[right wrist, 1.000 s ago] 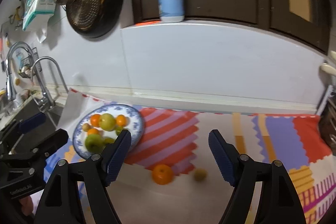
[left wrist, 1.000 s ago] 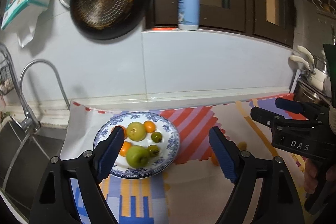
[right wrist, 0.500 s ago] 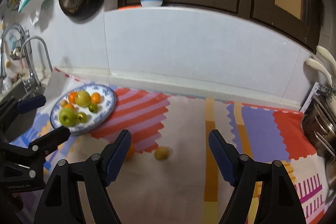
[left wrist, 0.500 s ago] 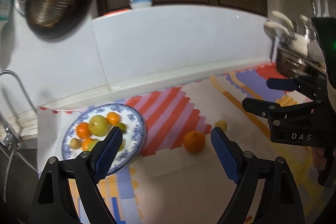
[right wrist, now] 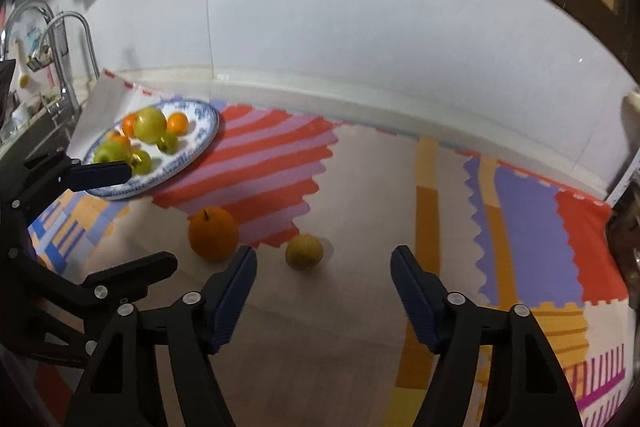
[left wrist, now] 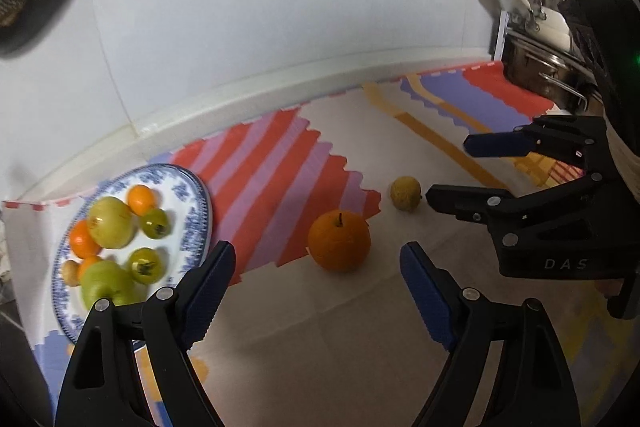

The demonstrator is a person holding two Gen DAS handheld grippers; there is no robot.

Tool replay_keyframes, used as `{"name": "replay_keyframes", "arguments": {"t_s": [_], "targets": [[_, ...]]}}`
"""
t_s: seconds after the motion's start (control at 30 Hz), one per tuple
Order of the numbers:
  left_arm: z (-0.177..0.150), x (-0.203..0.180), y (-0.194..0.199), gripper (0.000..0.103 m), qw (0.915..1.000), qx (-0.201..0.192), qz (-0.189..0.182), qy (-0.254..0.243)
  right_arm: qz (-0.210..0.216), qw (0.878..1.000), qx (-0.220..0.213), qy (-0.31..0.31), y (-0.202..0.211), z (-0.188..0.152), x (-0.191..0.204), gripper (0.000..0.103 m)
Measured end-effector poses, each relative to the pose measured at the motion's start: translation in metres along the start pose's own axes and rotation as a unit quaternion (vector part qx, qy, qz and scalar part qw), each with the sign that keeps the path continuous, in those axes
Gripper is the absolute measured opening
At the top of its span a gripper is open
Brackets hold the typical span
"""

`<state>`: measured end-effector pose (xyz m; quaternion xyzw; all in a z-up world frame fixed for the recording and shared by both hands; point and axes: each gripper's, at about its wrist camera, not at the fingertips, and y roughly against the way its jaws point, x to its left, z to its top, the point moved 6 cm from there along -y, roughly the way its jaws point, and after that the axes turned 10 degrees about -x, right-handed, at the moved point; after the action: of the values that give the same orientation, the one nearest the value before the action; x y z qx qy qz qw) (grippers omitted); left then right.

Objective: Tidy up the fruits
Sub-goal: 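Withdraw both tools toward the orange and the small kiwi on the cloth, then grasp the small kiwi with the right tool while the left tool grasps the orange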

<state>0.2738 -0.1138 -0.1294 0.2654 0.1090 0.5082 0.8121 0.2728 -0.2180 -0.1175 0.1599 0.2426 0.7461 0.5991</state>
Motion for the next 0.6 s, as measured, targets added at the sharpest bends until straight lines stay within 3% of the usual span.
{"name": "replay_keyframes", "arguments": {"t_s": [0.33, 0.6], "targets": [[-0.003, 0.001, -0.029, 0.071, 0.9989, 0.024, -0.032, 0.023, 0.03, 0.999, 0.025, -0.016, -0.03, -0.012, 0.0, 0.051], [-0.003, 0.001, -0.039, 0.047, 0.9969, 0.038, -0.05, 0.047, 0.047, 0.998, 0.034, -0.026, -0.045, -0.014, 0.0, 0.042]]}}
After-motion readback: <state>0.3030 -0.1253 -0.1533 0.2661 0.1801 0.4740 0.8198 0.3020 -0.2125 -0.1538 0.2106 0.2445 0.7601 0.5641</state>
